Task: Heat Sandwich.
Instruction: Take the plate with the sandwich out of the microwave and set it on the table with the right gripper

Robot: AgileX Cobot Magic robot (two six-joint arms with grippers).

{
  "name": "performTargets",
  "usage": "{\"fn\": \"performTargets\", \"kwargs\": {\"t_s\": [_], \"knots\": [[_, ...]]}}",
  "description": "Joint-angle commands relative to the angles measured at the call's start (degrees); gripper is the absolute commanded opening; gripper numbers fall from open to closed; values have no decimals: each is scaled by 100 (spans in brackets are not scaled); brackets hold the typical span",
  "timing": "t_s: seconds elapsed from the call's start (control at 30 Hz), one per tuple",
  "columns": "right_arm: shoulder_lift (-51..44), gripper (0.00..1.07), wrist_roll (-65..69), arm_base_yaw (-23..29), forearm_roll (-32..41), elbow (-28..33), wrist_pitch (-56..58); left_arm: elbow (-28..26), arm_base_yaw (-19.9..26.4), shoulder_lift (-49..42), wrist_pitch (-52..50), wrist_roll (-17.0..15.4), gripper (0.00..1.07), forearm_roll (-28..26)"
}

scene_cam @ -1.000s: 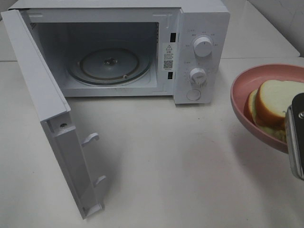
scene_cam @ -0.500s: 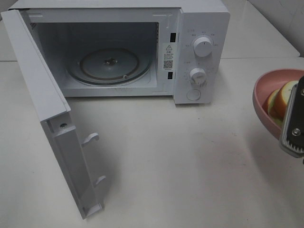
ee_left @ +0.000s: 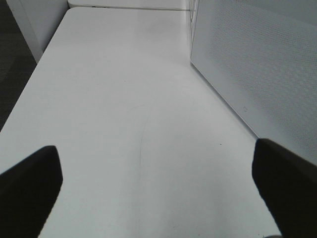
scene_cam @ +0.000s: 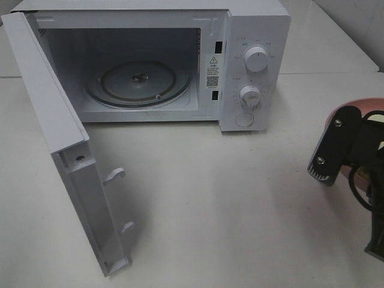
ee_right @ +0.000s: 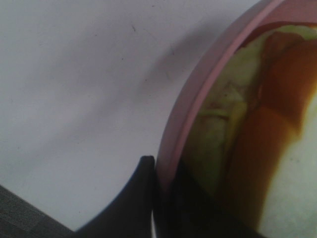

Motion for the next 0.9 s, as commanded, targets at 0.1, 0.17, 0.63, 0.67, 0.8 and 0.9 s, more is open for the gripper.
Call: {"fn": "performTargets", "kwargs": {"t_s": [0.1, 0.17, 0.63, 0.67, 0.8, 0.9], "knots": [[458, 0, 768, -6, -418, -80, -132, 0, 17, -52, -57, 17, 100, -29], [745, 0, 1117, -23, -441, -206, -252, 0, 17, -52, -57, 17, 100, -29], [1564, 0, 1432, -1306, -458, -693, -762, 0, 17, -52, -57, 17, 100, -29], [1593, 0, 1432, -1387, -458, -699, -819, 0, 17, -52, -57, 17, 100, -29], [1782, 0, 1438, -1759, -458, -699, -997, 0, 17, -52, -57, 17, 100, -29], [1925, 0, 1455, -2017, -458, -699, -1169, 0, 17, -52, -57, 17, 100, -29]]}}
